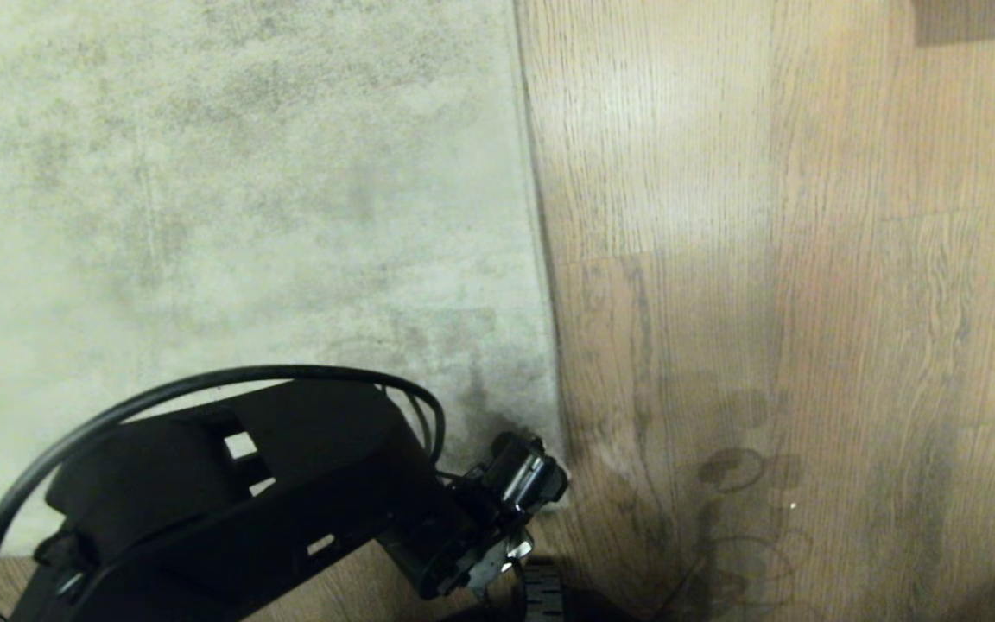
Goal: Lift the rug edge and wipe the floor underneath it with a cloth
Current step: Put down the rag
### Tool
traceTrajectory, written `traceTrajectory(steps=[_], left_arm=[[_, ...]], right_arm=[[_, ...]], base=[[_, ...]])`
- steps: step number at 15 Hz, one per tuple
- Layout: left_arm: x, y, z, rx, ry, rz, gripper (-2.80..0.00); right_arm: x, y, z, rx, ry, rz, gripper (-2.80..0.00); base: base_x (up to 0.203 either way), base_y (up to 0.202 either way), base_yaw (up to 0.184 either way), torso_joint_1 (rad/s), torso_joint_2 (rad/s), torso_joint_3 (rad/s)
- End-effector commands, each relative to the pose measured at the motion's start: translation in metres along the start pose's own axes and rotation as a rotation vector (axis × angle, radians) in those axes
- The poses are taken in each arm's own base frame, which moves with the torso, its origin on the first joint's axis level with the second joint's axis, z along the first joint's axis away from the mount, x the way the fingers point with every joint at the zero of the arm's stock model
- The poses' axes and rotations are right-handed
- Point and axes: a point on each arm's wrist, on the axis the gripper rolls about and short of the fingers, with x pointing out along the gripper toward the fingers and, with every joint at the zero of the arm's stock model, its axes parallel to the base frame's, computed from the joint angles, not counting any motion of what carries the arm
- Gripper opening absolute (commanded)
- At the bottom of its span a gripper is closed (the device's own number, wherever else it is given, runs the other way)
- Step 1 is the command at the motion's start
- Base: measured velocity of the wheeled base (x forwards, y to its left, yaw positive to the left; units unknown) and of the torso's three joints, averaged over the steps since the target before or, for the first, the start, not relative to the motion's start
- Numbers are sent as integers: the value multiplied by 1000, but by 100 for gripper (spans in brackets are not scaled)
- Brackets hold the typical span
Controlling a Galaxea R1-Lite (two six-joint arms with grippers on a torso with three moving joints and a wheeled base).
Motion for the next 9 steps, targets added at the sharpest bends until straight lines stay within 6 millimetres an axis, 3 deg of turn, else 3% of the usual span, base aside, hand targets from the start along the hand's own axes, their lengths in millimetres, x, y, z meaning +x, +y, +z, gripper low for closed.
traceTrajectory(steps=[1,3,9], left_arm=[[3,-2,1,-7,-18,7,-280],[-4,2,3,-16,-36,13,-280],[-50,34,2,-102,-143,61,-280]], right_arm=[[0,0,0,2,2,1,-280],[0,0,0,0,2,1,-280],[0,0,0,0,2,1,-280]], base=[[0,0,0,0,0,0],[0,0,0,0,0,0],[0,0,0,0,0,0]])
